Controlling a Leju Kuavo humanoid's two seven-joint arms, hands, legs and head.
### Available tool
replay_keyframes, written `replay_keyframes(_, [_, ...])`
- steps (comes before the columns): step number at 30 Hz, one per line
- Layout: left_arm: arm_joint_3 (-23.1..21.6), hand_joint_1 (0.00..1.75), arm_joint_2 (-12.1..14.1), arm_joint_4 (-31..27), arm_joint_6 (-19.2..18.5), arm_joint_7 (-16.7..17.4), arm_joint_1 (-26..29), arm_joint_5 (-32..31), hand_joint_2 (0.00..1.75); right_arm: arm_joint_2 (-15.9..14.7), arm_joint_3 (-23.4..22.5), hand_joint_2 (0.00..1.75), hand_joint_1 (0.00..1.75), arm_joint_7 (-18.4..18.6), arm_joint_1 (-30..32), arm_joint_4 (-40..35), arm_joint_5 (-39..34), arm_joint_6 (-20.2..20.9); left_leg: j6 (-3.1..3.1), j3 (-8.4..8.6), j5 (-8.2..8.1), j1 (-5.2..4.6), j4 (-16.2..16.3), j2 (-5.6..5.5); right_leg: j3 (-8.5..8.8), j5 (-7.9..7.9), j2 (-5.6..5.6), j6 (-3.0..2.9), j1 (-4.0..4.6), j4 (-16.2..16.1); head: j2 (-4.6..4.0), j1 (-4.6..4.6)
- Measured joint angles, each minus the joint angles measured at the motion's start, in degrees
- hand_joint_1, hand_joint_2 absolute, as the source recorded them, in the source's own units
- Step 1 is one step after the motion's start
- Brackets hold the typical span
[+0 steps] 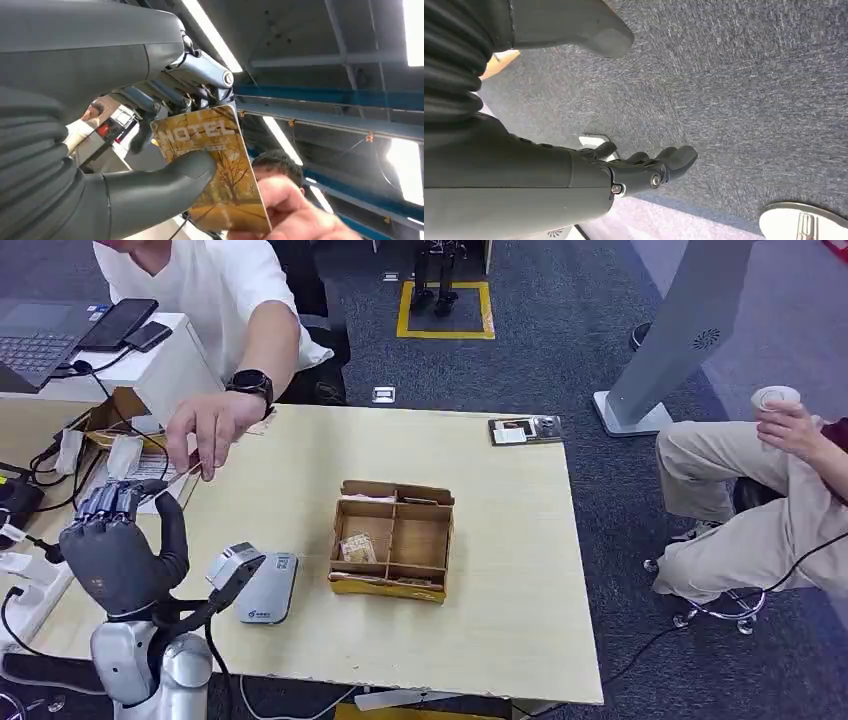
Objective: Pass the card to the sensor for recognition and then transmit it.
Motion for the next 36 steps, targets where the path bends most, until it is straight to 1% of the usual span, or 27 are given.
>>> replay_keyframes(20, [0.0, 1.75, 0.0, 0.2, 0.0, 0.9, -0.1, -1.7, 1.75, 0.1, 0.0, 1.75, 0.00, -0.1, 0.0, 0.0, -0.4, 0.0, 0.00, 0.00, 0.00, 0.00, 0.0, 0.00, 0.00, 0.00, 0.00, 0.00, 0.00, 0.0, 0.02, 0.00])
replay_keyframes(27, [0.0, 1.75, 0.0, 0.2, 0.0, 2.1, -0.1, -3.3, 1.75, 0.2, 0.0, 1.75, 0.00, -0.1, 0.0, 0.0, -0.5, 0.0, 0.00, -0.01, 0.00, 0.00, 0.0, -0.01, 0.01, 0.00, 0.00, 0.00, 0.00, 0.0, 0.00, 0.00])
replay_keyframes(30, [0.6, 1.75, 0.0, 0.2, 0.0, 3.0, 0.0, -3.9, 1.75, 0.2, 0.0, 1.75, 0.00, -0.1, 0.0, 0.0, -1.0, 0.0, 0.00, -0.02, 0.00, 0.00, 0.0, -0.01, 0.01, 0.00, -0.01, 0.00, 0.00, 0.0, 0.00, 0.00])
replay_keyframes(34, [1.4, 1.75, 0.0, 0.2, 0.0, 3.3, 0.1, -4.2, 1.75, 0.2, 0.0, 1.75, 0.00, -0.1, 0.0, 0.0, -1.0, 0.0, 0.00, -0.02, 0.00, 0.00, 0.0, -0.01, 0.00, 0.00, -0.01, 0.00, 0.00, 0.0, 0.00, 0.00])
replay_keyframes(36, [1.7, 1.75, 0.0, 0.2, 0.0, 4.3, 0.2, -5.0, 1.75, 0.2, 0.0, 1.75, 0.00, -0.1, 0.0, 0.0, -1.0, 0.0, 0.00, -0.02, 0.00, 0.00, 0.0, -0.01, 0.01, 0.00, -0.02, 0.00, 0.00, 0.0, 0.00, 0.00])
